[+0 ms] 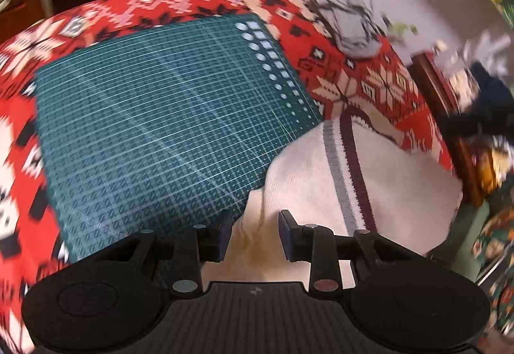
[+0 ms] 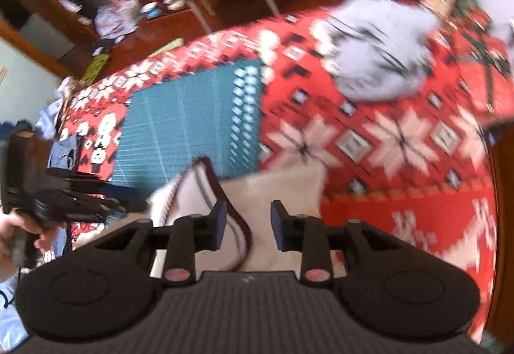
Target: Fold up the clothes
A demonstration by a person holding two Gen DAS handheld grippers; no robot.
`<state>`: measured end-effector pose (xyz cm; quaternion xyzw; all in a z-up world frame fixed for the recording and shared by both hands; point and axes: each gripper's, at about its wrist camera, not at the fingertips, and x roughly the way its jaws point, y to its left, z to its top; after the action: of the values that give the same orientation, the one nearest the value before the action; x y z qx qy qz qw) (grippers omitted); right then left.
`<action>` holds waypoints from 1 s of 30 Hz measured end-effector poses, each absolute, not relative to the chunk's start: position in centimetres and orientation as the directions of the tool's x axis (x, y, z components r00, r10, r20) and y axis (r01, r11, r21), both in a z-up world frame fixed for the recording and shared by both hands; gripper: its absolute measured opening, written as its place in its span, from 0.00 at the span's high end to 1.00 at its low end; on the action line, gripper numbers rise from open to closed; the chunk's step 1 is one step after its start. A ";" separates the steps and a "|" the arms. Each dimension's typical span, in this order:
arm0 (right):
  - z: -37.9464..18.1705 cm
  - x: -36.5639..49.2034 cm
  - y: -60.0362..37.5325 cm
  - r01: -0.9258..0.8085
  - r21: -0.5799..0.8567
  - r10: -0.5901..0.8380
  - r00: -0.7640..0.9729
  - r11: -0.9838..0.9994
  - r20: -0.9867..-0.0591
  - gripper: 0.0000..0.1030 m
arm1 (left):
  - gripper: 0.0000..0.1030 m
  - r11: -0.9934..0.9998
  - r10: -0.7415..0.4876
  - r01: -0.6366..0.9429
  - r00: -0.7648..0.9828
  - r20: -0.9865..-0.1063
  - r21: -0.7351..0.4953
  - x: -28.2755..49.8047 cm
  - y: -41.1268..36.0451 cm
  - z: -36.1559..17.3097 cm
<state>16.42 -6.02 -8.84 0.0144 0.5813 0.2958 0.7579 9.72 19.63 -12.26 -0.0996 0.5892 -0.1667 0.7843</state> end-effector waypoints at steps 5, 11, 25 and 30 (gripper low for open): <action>-10.1 19.6 -1.4 -0.465 0.416 0.502 0.073 0.782 -0.862 0.68 | 0.82 0.906 -0.422 0.134 0.203 -0.884 -0.402 10.1 20.4 -13.6; -14.8 22.3 3.9 -0.418 0.456 0.475 -0.067 0.785 -0.878 0.66 | 0.81 0.884 -0.467 0.087 0.187 -0.864 -0.459 9.5 21.5 -13.8; -13.2 20.2 3.3 -0.519 0.420 0.452 -0.071 0.745 -0.889 0.93 | 0.96 0.819 -0.572 0.115 0.242 -0.784 -0.562 9.7 21.9 -12.5; -9.1 20.9 4.4 -0.607 0.392 0.496 0.005 0.692 -0.868 0.94 | 0.96 0.832 -0.516 0.027 0.402 -0.756 -0.554 8.3 24.9 -8.9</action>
<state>20.88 4.43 -9.10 -0.0470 0.5878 0.3899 0.7073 8.33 24.94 -8.93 -0.2356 0.5199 -0.1689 0.8035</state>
